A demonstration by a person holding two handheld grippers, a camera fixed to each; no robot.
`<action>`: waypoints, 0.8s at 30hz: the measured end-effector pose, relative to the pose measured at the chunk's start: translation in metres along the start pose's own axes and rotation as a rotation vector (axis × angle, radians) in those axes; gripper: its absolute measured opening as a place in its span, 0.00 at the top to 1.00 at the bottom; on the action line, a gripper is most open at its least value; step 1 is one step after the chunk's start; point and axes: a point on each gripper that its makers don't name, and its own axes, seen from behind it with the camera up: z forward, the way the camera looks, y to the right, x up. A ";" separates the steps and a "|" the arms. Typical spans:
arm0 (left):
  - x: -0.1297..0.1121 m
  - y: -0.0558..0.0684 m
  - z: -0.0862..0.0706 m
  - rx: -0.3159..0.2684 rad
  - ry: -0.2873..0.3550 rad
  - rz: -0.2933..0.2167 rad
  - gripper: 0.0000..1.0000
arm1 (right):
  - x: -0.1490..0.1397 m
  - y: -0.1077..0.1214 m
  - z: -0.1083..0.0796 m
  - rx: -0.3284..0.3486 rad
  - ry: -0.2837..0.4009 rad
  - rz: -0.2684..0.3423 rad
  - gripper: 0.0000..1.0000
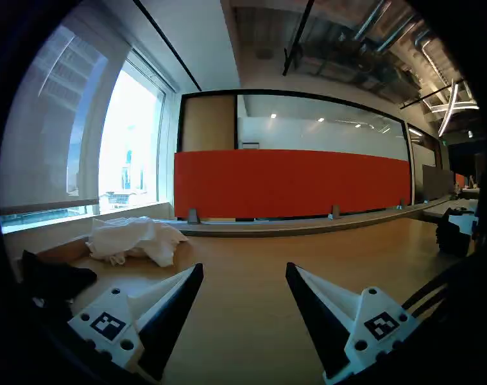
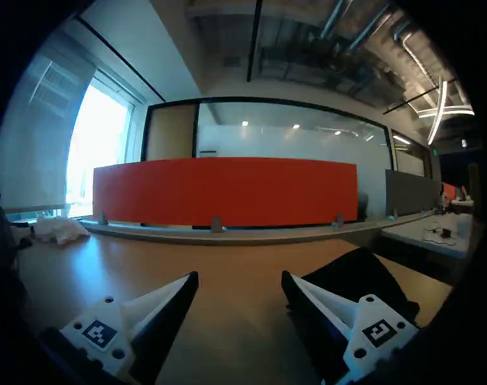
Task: Fold towel
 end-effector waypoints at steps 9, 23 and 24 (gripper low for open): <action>0.003 -0.001 -0.001 0.000 -0.001 0.000 0.04 | 0.000 0.001 0.000 0.000 0.000 0.000 0.00; 0.005 -0.001 -0.001 0.000 -0.001 -0.001 0.04 | 0.001 0.000 0.000 0.000 0.000 0.001 0.00; 0.004 -0.001 -0.001 0.000 -0.001 -0.001 0.04 | 0.001 0.000 0.000 0.000 0.000 0.001 0.00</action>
